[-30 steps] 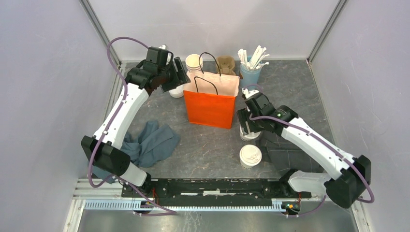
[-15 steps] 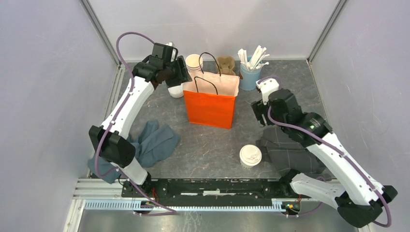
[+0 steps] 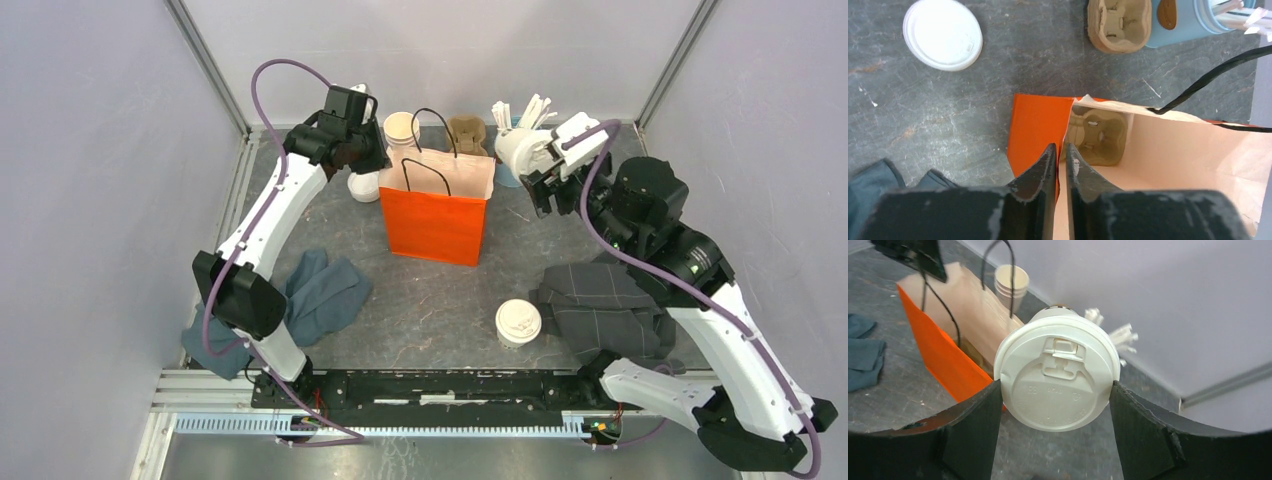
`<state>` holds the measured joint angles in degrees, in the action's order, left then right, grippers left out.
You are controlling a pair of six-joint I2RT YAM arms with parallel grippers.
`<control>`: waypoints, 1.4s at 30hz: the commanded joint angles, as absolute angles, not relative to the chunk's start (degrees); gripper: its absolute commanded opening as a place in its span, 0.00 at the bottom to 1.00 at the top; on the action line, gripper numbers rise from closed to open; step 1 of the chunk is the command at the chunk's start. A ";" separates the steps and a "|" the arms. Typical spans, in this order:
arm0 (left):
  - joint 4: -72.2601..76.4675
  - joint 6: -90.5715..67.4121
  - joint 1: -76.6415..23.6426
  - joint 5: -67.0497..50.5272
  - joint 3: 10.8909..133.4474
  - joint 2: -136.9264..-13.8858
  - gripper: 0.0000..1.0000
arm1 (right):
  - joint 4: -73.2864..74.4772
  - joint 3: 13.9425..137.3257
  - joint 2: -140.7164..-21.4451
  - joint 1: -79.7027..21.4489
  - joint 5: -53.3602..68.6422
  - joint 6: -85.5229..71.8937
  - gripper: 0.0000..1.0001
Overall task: Pack the takeout coffee
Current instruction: Place the coffee cup on the cup tray.
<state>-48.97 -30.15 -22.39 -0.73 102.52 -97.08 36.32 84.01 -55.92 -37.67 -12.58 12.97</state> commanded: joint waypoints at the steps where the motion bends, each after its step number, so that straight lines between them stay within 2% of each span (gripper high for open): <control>1: -42.87 -25.63 -23.07 3.06 102.02 -94.49 0.14 | 29.19 85.70 -58.07 -37.83 -0.20 20.80 0.52; 7: -31.41 -23.67 -24.35 6.02 89.64 -84.16 0.03 | 29.28 86.30 -59.55 -37.88 8.34 22.16 0.49; 14: -8.49 -19.93 -25.44 9.32 63.61 -62.59 0.02 | 29.32 81.98 -56.94 -37.84 28.81 25.54 0.44; 20: 5.87 -16.08 -25.85 7.44 47.53 -48.20 0.02 | 28.63 80.18 -55.90 -37.90 34.17 21.33 0.45; 30: 9.75 -13.62 -25.84 2.07 32.40 -37.51 0.02 | 34.08 83.26 -58.56 -38.95 36.25 22.09 0.45; 42: 3.31 -20.71 -25.88 3.00 26.81 -29.35 0.02 | 41.35 87.19 -62.76 -45.73 27.00 26.98 0.43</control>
